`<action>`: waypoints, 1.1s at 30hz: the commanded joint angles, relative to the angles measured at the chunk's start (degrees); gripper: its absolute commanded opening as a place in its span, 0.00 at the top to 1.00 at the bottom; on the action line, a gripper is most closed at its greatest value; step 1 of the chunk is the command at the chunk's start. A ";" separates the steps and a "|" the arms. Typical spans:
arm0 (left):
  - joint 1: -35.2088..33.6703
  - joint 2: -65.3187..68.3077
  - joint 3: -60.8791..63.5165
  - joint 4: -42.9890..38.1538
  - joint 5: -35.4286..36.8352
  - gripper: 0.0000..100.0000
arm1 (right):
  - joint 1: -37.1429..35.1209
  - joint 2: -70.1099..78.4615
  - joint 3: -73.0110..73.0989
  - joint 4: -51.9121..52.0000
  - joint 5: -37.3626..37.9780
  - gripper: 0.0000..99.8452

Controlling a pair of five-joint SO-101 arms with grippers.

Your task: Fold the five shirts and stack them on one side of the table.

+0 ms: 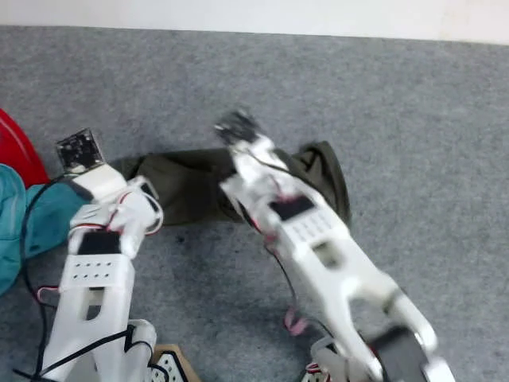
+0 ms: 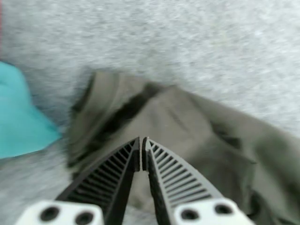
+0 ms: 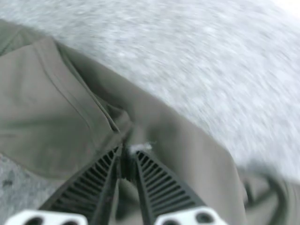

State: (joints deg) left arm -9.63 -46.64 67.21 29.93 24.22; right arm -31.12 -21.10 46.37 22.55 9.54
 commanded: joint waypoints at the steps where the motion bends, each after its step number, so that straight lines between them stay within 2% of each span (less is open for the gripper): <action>1: 4.35 -0.66 0.04 -3.52 1.41 0.95 | 5.85 -8.13 6.20 -0.75 -8.35 0.99; 6: 4.62 11.21 -6.90 -2.20 1.58 0.95 | 9.10 -6.64 4.35 4.44 -10.37 0.99; 15: 3.82 40.48 -27.91 4.75 1.41 0.95 | 4.97 -1.63 1.63 4.18 -10.64 0.99; 24: 0.13 50.77 -38.37 10.55 1.67 0.95 | 1.10 9.98 -1.19 -10.15 -10.37 0.99; 30: -0.57 56.40 -43.21 12.04 1.58 0.95 | -0.13 17.27 -5.76 -9.89 -10.37 0.99; 33: -2.07 59.47 -46.46 14.59 1.58 0.95 | -1.80 17.27 -5.93 -3.47 -10.64 0.99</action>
State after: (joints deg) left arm -9.27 10.51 25.80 41.89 25.45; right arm -31.21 -3.08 43.56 14.73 -0.40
